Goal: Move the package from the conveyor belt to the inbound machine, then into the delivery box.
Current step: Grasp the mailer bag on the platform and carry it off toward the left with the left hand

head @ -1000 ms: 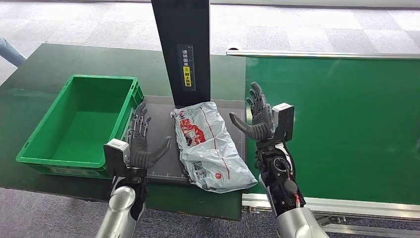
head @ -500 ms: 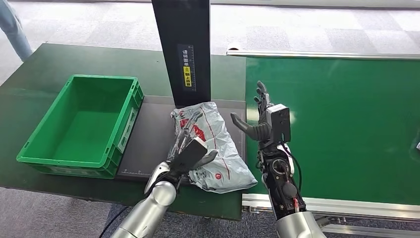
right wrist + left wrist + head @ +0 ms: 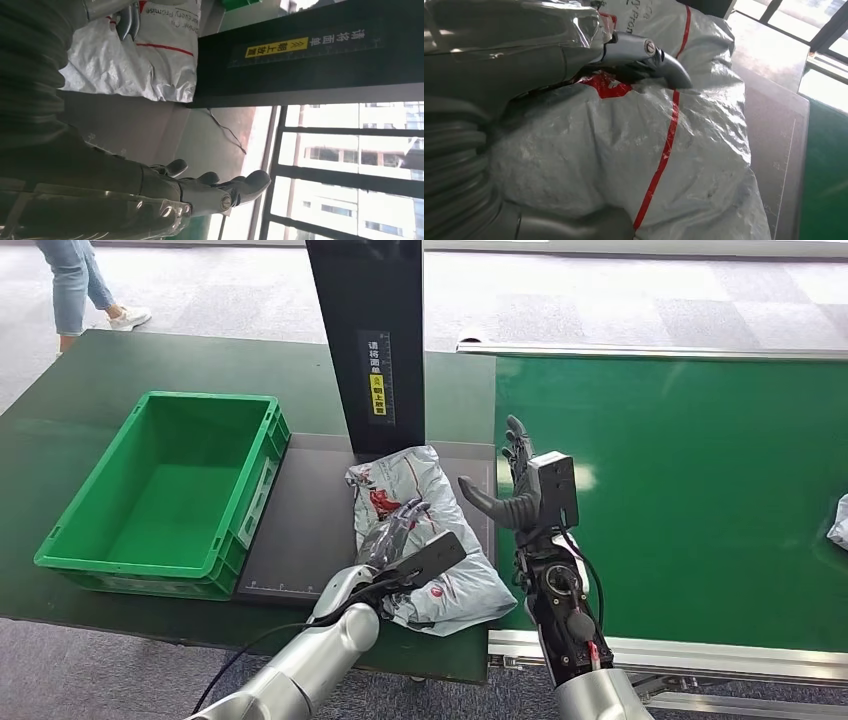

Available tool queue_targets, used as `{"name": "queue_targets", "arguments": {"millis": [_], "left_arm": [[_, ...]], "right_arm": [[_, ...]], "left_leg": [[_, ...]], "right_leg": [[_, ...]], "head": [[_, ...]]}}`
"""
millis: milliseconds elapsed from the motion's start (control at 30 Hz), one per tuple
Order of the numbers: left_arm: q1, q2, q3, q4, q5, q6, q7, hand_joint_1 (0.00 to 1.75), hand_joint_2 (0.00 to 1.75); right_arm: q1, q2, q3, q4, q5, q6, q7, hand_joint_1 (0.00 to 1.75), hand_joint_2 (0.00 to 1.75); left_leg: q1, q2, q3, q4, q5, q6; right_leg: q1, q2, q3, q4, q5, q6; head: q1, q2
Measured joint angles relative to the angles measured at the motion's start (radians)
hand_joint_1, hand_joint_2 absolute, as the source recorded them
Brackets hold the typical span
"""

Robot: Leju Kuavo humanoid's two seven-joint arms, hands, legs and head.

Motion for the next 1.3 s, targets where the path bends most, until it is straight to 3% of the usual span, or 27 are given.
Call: {"name": "queue_targets", "arguments": {"millis": [167,567,733,933,1133,1300], "left_arm": [[-0.004,0.002,0.044,0.011,-0.003,0.034,-0.049,1.75,1.75],[-0.002,0.002,0.095,0.011,-0.003,0.067,-0.087,1.75,1.75],[0.027,0.003,0.133,-0.014,0.037,0.153,-0.179,1.75,1.75],[0.111,0.006,0.194,-0.213,0.159,0.353,-0.44,1.75,1.75],[0.185,0.007,0.279,-0.49,-0.012,0.378,-0.54,1.75,1.75],[0.203,0.007,0.337,-0.592,-0.046,0.38,-0.547,1.75,1.75]], "right_arm": [[-0.021,0.001,0.0,0.091,-0.049,0.02,0.048,0.0,1.75],[-0.052,0.006,0.003,0.205,-0.05,0.012,0.055,0.0,1.75],[-0.064,0.006,0.018,0.22,-0.02,-0.021,0.057,0.0,1.75],[-0.075,0.001,0.044,0.224,0.005,-0.032,0.047,0.0,1.75],[-0.086,-0.006,0.061,0.237,0.003,-0.033,0.024,0.0,1.75],[-0.09,-0.006,0.064,0.245,0.002,-0.033,0.021,0.0,1.75]], "left_leg": [[0.0,0.0,0.001,0.0,0.0,0.0],[0.0,0.0,0.0,0.0,0.0,0.0],[0.0,0.0,0.0,0.0,0.0,0.0],[0.0,0.0,-0.001,0.0,0.0,0.0],[0.0,0.0,-0.002,0.0,0.0,0.0],[0.0,0.0,-0.002,0.0,0.0,0.0]], "right_leg": [[0.0,0.0,0.001,0.0,0.0,0.0],[0.0,0.0,0.0,0.0,0.0,0.0],[0.0,0.0,0.0,0.0,0.0,0.0],[0.0,0.0,-0.002,0.0,0.0,0.0],[0.0,0.0,-0.002,0.0,0.0,0.0],[0.0,0.0,-0.002,0.0,0.0,0.0]], "head": [[0.0,0.0],[0.0,0.0],[0.0,0.0],[0.0,0.0],[0.0,0.0],[0.0,0.0]]}}
